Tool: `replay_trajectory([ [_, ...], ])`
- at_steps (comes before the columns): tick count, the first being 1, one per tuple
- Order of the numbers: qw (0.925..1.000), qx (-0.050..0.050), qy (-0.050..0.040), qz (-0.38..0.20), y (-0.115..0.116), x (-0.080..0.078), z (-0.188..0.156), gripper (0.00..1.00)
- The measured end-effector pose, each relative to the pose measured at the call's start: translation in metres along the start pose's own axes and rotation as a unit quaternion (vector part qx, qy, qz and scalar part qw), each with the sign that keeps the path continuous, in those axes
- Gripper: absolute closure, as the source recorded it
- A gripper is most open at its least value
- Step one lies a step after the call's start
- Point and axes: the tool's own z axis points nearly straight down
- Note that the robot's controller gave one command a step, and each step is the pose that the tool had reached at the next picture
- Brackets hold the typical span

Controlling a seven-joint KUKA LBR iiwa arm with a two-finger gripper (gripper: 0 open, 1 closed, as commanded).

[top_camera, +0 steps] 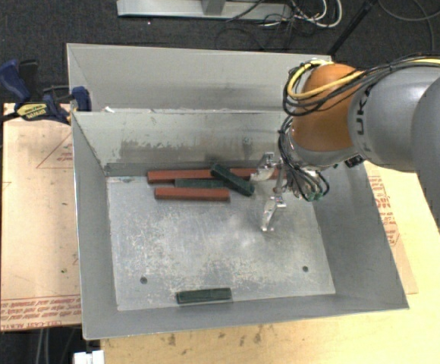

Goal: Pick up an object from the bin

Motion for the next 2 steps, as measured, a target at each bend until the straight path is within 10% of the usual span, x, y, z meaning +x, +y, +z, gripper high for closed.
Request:
replay_trajectory([
  [2,0.9999,0.001,-0.0019,-0.01,0.072,-0.014,0.006,0.0],
])
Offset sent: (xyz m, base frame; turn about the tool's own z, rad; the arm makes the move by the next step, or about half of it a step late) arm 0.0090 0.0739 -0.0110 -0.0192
